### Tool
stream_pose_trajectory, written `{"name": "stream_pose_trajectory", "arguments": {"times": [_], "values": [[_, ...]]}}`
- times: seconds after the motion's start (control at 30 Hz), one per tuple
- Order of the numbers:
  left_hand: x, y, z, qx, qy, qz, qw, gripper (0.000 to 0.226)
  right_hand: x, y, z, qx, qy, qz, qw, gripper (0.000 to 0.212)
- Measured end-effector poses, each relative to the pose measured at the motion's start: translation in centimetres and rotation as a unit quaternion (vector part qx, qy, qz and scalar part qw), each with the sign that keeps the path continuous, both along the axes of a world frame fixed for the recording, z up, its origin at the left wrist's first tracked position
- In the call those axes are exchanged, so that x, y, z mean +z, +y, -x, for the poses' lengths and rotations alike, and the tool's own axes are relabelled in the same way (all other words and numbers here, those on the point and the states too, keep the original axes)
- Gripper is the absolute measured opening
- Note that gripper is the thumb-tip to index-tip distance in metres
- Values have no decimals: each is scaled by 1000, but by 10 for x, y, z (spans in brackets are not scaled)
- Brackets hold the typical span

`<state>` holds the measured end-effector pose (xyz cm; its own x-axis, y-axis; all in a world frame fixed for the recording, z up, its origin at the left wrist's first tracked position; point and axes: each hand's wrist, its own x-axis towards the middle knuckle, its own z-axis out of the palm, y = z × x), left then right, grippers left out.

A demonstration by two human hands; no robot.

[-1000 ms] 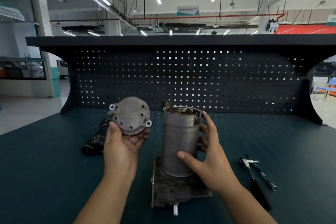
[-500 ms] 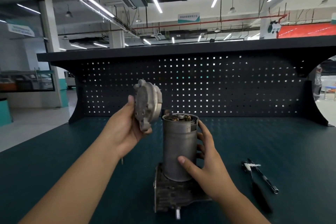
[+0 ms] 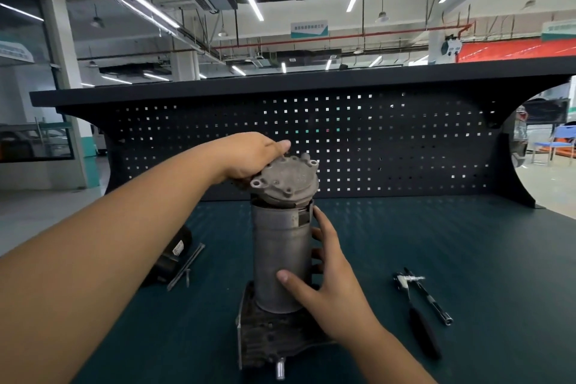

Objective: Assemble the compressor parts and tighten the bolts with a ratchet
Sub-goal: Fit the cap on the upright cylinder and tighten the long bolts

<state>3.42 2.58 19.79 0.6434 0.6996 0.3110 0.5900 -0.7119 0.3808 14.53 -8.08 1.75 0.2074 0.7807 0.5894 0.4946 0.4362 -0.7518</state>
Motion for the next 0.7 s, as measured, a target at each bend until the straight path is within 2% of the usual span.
{"name": "stream_pose_trajectory", "arguments": {"times": [0.1, 0.23, 0.37, 0.5, 0.57, 0.7], "values": [[0, -1, -4, 25, 27, -16, 999, 51, 0, 0, -1, 7, 2, 3, 1000, 90], [-2, 1, -6, 32, 73, -59, 995, 42, -1, 1, 0, 7, 2, 1, 1000, 91], [-3, 0, -6, 25, 90, -57, 994, 44, -2, 0, 0, 5, 0, 1, 1000, 91], [-2, -6, -3, 11, 118, -127, 985, 42, -2, 0, 0, 2, -5, 2, 1000, 92], [-2, -11, -1, 3, 106, -125, 986, 52, -2, 1, 0, -1, -6, -1, 1000, 91], [-3, -22, 4, -36, 126, -58, 990, 85, -3, 1, 1, -5, -11, -3, 1000, 91]]}}
